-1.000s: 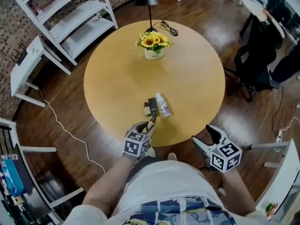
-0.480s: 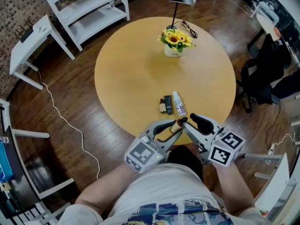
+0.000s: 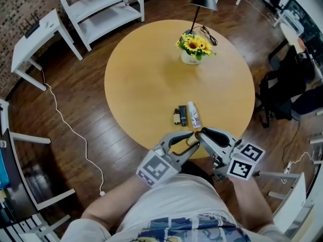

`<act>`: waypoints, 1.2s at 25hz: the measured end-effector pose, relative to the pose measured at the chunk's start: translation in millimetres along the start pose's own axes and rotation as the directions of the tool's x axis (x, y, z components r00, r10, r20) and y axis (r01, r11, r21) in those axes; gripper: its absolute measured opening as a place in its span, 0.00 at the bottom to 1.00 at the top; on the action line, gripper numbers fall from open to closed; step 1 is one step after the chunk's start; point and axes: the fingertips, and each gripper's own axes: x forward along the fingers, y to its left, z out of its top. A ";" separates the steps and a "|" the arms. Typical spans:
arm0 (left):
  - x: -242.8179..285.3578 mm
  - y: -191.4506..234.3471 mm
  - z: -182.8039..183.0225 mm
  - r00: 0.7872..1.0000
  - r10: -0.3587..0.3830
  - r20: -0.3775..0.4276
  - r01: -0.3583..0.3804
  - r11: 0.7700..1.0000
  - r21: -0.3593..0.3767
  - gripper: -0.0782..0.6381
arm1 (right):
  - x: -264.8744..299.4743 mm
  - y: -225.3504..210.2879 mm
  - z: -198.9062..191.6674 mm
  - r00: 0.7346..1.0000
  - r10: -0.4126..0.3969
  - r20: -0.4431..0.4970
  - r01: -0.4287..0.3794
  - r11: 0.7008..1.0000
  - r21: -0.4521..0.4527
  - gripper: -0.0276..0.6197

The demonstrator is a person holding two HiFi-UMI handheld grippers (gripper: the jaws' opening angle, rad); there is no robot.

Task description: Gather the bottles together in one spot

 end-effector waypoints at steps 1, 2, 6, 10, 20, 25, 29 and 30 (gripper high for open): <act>2.7 1.5 0.3 1.000 0.002 0.003 -0.002 1.000 0.003 0.30 | -0.3 -3.5 1.9 1.000 0.008 -0.001 -0.008 1.000 -0.001 0.15; 5.1 4.6 1.2 1.000 0.007 0.003 -0.007 1.000 0.009 0.30 | -0.5 -8.2 5.0 1.000 0.014 0.004 -0.014 1.000 0.004 0.15; 5.4 26.9 -0.3 0.996 0.087 -0.035 -0.086 0.996 0.018 0.30 | -4.8 -38.9 23.3 0.999 -0.012 0.029 0.013 1.000 -0.018 0.15; -3.4 48.2 -19.3 0.967 0.215 -0.140 -0.221 0.975 -0.031 0.30 | -8.9 -90.1 43.2 0.995 -0.096 0.011 0.096 0.982 -0.161 0.15; -33.6 68.9 -46.2 0.873 0.414 -0.258 -0.476 0.838 -0.266 0.30 | 39.5 -260.7 59.1 0.965 -0.260 0.010 0.249 0.913 -0.323 0.15; -49.9 72.5 -49.6 0.814 0.498 -0.297 -0.578 0.739 -0.345 0.30 | 74.0 -332.0 57.2 0.954 -0.299 0.021 0.288 0.898 -0.334 0.15; -58.7 72.9 -53.0 0.765 0.555 -0.326 -0.644 0.664 -0.380 0.30 | 105.3 -379.1 62.8 0.950 -0.311 0.034 0.302 0.883 -0.359 0.15; -58.8 72.0 -54.3 0.756 0.563 -0.334 -0.655 0.650 -0.385 0.30 | 113.3 -389.8 64.0 0.949 -0.314 0.036 0.305 0.879 -0.367 0.15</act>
